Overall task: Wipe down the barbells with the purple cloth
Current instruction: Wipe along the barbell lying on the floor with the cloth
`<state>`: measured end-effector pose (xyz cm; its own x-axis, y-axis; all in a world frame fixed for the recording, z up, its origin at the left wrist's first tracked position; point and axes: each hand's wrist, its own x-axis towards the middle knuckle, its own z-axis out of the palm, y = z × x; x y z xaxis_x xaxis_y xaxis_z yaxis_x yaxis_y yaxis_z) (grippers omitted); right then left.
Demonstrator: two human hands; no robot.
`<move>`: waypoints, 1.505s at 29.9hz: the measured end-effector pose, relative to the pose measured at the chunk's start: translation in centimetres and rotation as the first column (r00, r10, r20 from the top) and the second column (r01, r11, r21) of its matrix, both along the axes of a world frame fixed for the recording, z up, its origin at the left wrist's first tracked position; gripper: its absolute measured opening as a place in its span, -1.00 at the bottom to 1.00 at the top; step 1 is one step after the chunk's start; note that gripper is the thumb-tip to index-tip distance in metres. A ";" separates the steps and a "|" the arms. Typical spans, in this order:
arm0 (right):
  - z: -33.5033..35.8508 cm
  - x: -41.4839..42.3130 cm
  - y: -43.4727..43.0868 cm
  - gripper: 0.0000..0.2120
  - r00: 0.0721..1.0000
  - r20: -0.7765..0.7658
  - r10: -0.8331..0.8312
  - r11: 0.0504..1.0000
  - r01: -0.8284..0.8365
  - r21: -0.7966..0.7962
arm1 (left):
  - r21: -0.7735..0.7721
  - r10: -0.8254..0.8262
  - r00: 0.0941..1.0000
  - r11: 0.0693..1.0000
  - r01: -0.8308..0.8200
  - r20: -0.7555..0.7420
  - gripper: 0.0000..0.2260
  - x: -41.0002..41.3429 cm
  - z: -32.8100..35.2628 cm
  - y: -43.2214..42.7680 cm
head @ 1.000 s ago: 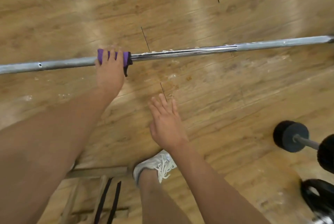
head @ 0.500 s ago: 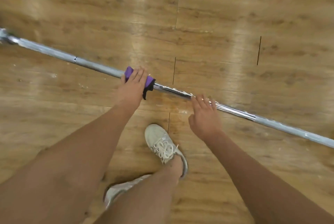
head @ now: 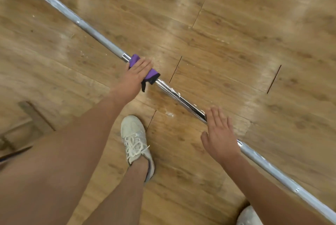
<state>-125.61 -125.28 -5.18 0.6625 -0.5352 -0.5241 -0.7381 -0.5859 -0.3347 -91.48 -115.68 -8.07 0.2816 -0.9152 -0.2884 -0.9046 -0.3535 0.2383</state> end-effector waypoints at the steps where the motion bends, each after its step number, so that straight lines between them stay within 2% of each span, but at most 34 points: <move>1: -0.7 -0.9 -0.1 -0.29 0.999 0.031 0.028 1.000 -0.028 -0.008 | -0.017 0.073 0.997 0.997 -0.073 -0.022 -0.23 -0.2 -0.1 0.1; 4: -2.1 -3.5 0.1 -0.30 0.991 0.094 0.093 0.995 -0.090 -0.035 | -0.006 0.220 0.972 0.975 -0.221 -0.088 -0.27 -1.0 0.1 -0.3; 12: -6.5 -5.1 -0.3 -0.32 0.926 0.293 0.237 0.939 -0.142 -0.312 | -0.081 0.176 0.984 0.981 -0.177 -0.018 -0.29 1.5 0.5 -0.3; 16: -7.7 -5.6 -1.5 -0.19 0.872 0.300 0.387 0.875 -0.245 -0.417 | -0.185 0.196 0.980 0.964 -0.188 0.025 -0.29 0.8 -0.2 0.0; 20: -6.4 -5.5 -1.7 -0.19 0.851 0.254 0.460 0.826 -0.306 -0.473 | -0.215 0.243 0.969 0.950 -0.228 0.043 -0.27 -0.1 -0.4 -0.6; 25: -6.1 -5.6 -1.9 -0.23 0.838 0.258 0.480 0.844 -0.362 -0.395 | -0.232 0.243 0.968 0.947 -0.223 0.062 -0.26 -2.0 -1.2 0.0; 28: -5.7 -5.6 -2.6 -0.45 0.829 0.349 0.437 0.898 -0.382 -0.218 | -0.214 0.221 0.974 0.954 -0.209 0.037 -0.24 -2.6 -1.2 0.3; 30: -5.2 -5.6 -3.0 -0.44 0.842 0.374 0.388 0.918 -0.391 -0.073 | -0.177 0.222 0.974 0.961 -0.212 0.040 -0.25 -2.3 -0.9 0.4; 31: -5.1 -5.6 -3.1 -0.44 0.844 0.372 0.385 0.918 -0.392 -0.062 | -0.166 0.224 0.974 0.963 -0.213 0.044 -0.25 -2.2 -0.8 0.3; 38: -5.8 -5.9 -2.8 -0.41 0.831 0.342 0.438 0.899 -0.392 -0.198 | -0.158 0.150 0.985 0.978 -0.136 0.084 -0.21 -3.1 -0.3 0.7; 42: -6.0 -6.0 -2.7 -0.39 0.820 0.329 0.467 0.881 -0.402 -0.250 | -0.164 0.384 0.923 0.912 -0.375 0.023 -0.30 0.6 0.3 2.0; 45: -6.1 -6.0 -2.9 -0.39 0.814 0.333 0.476 0.876 -0.407 -0.258 | -0.178 0.345 0.939 0.923 -0.340 -0.001 -0.29 -1.2 -0.1 1.8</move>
